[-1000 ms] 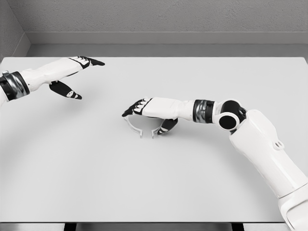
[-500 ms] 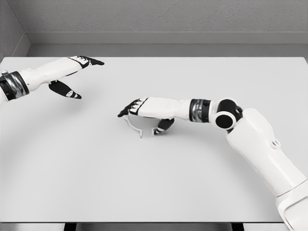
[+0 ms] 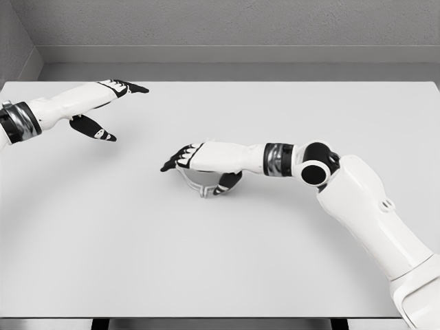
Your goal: Assemble PVC drainage pipe clamps
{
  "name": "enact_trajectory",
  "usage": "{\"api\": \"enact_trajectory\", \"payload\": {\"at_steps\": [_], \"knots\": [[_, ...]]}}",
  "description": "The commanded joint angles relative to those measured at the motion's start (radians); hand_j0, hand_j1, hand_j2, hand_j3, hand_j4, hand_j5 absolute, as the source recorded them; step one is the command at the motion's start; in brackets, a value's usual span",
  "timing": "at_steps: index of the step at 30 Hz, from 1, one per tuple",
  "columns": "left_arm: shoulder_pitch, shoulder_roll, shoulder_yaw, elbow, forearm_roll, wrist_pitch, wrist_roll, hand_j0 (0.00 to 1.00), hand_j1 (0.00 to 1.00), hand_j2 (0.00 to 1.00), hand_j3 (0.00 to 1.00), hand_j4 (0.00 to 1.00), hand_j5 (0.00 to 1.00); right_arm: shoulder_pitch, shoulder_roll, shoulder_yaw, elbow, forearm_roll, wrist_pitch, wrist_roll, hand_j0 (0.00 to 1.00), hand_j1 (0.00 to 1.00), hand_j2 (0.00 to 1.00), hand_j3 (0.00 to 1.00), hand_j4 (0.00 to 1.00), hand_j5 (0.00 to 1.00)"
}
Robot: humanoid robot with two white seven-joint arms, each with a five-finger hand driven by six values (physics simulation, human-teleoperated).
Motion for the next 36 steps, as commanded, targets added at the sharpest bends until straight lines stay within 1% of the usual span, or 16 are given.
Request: {"api": "enact_trajectory", "payload": {"at_steps": [1, 6, 8, 9, 10, 12, 14, 16, 18, 20, 22, 24, 26, 28, 32, 36], "knots": [[0.000, 0.002, 0.000, 0.000, 0.007, 0.002, 0.001, 1.00, 1.00, 1.00, 1.00, 1.00, 1.00, 0.000, 0.000, 0.000, -0.005, -0.008, 0.003, 0.000, 1.00, 1.00, 1.00, 1.00, 1.00, 1.00], [0.000, 0.014, 0.000, 0.000, 0.023, 0.002, 0.001, 1.00, 1.00, 1.00, 1.00, 1.00, 1.00, 0.002, -0.011, -0.015, -0.016, -0.008, 0.003, 0.000, 1.00, 1.00, 1.00, 1.00, 1.00, 1.00], [0.000, 0.014, 0.000, 0.001, 0.024, 0.002, 0.001, 1.00, 1.00, 1.00, 1.00, 1.00, 1.00, 0.008, -0.019, -0.017, -0.036, -0.008, 0.003, 0.000, 1.00, 1.00, 1.00, 1.00, 1.00, 1.00], [0.000, 0.016, 0.000, 0.000, 0.024, 0.002, 0.001, 1.00, 1.00, 1.00, 1.00, 1.00, 1.00, 0.009, -0.037, -0.018, -0.050, -0.009, 0.003, 0.000, 1.00, 1.00, 1.00, 1.00, 1.00, 1.00], [0.000, 0.017, 0.000, 0.000, 0.024, 0.002, 0.001, 1.00, 1.00, 1.00, 1.00, 1.00, 1.00, 0.017, -0.042, -0.026, -0.073, -0.009, 0.003, 0.000, 1.00, 1.00, 1.00, 1.00, 1.00, 1.00], [0.000, 0.019, 0.000, 0.000, 0.024, 0.002, 0.001, 1.00, 1.00, 1.00, 1.00, 1.00, 1.00, 0.040, -0.083, -0.073, -0.100, -0.030, 0.003, 0.000, 1.00, 1.00, 1.00, 1.00, 1.00, 1.00], [0.000, 0.019, 0.000, -0.002, 0.024, 0.002, 0.001, 1.00, 1.00, 1.00, 1.00, 1.00, 1.00, 0.046, -0.121, -0.138, -0.100, -0.046, 0.003, 0.000, 1.00, 1.00, 1.00, 1.00, 1.00, 1.00], [0.000, 0.019, 0.000, -0.002, 0.024, 0.002, 0.001, 1.00, 1.00, 1.00, 1.00, 1.00, 1.00, 0.052, -0.124, -0.188, -0.100, -0.047, 0.003, 0.000, 1.00, 1.00, 1.00, 1.00, 1.00, 1.00], [0.000, 0.019, 0.000, -0.002, 0.024, 0.002, 0.001, 1.00, 1.00, 1.00, 1.00, 1.00, 1.00, 0.054, -0.124, -0.221, -0.071, -0.087, 0.003, 0.000, 1.00, 1.00, 1.00, 1.00, 1.00, 1.00], [0.000, 0.020, 0.000, 0.000, 0.024, 0.002, 0.001, 1.00, 1.00, 1.00, 1.00, 1.00, 1.00, 0.051, -0.121, -0.245, 0.009, -0.112, 0.003, 0.000, 1.00, 1.00, 1.00, 1.00, 1.00, 1.00], [0.000, 0.020, 0.000, 0.000, 0.023, 0.002, -0.001, 1.00, 1.00, 1.00, 1.00, 1.00, 1.00, 0.038, -0.109, -0.247, 0.074, -0.112, 0.003, 0.000, 1.00, 1.00, 1.00, 1.00, 1.00, 1.00], [0.000, 0.019, 0.000, 0.000, 0.023, 0.002, -0.001, 1.00, 1.00, 1.00, 1.00, 1.00, 1.00, 0.008, -0.083, -0.247, 0.167, -0.112, 0.003, 0.000, 1.00, 1.00, 1.00, 1.00, 1.00, 1.00], [0.000, 0.019, 0.000, 0.000, 0.023, 0.002, -0.001, 1.00, 1.00, 1.00, 1.00, 1.00, 1.00, -0.002, -0.051, -0.244, 0.211, -0.107, 0.003, 0.000, 1.00, 1.00, 1.00, 1.00, 1.00, 1.00], [0.000, 0.019, 0.000, 0.001, 0.023, 0.002, -0.001, 1.00, 1.00, 1.00, 1.00, 1.00, 1.00, -0.009, -0.026, -0.236, 0.240, -0.104, 0.003, 0.000, 1.00, 1.00, 1.00, 1.00, 1.00, 1.00], [0.000, 0.019, 0.000, 0.001, 0.023, 0.002, -0.001, 1.00, 1.00, 1.00, 1.00, 1.00, 1.00, -0.009, -0.025, -0.231, 0.240, -0.110, 0.003, 0.000, 1.00, 1.00, 1.00, 1.00, 1.00, 1.00], [-0.002, 0.019, 0.000, 0.001, 0.023, 0.002, -0.001, 1.00, 1.00, 1.00, 1.00, 1.00, 1.00, -0.009, -0.023, -0.199, 0.240, -0.112, 0.003, 0.000, 1.00, 1.00, 1.00, 1.00, 1.00, 1.00]]}}
